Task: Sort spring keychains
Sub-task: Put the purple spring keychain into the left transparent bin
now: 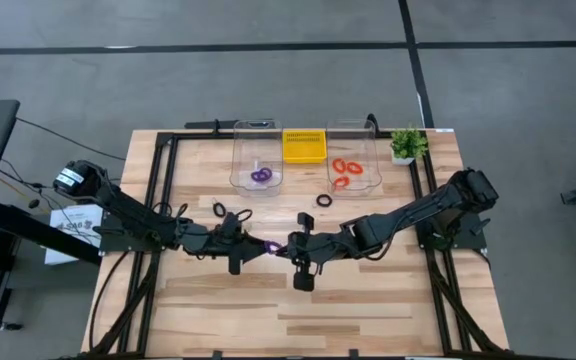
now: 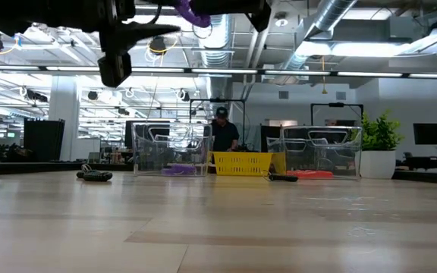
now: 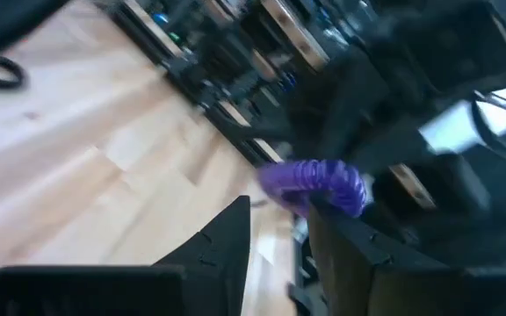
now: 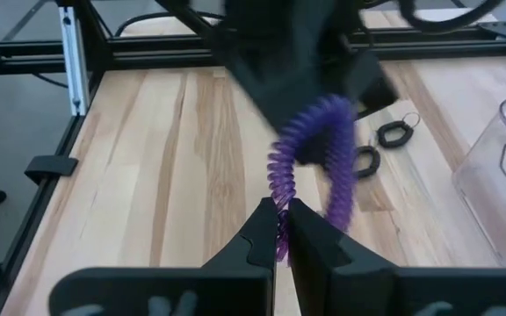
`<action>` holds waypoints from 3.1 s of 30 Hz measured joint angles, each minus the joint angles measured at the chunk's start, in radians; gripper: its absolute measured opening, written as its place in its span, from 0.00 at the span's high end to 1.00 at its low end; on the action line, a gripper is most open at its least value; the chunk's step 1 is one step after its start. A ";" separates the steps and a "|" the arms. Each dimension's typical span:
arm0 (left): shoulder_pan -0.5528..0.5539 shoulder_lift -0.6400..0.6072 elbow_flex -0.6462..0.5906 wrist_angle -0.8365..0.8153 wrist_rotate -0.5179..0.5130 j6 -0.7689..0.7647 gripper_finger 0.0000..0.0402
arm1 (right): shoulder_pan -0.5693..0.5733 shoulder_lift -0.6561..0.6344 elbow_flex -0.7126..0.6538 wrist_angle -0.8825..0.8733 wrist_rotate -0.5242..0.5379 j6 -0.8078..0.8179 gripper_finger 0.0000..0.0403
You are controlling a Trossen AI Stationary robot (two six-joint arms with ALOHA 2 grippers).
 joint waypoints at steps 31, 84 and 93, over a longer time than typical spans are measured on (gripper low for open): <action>0.019 0.000 -0.001 0.067 0.182 0.048 0.72 | -0.017 0.000 0.000 -0.003 0.128 -0.007 0.98; 0.139 0.000 0.000 0.093 0.050 -0.053 0.97 | -0.052 -0.001 0.000 -0.004 0.042 0.001 0.65; 0.229 0.000 0.000 0.090 0.096 -0.057 0.97 | -0.030 -0.028 -0.002 -0.085 0.191 0.071 0.55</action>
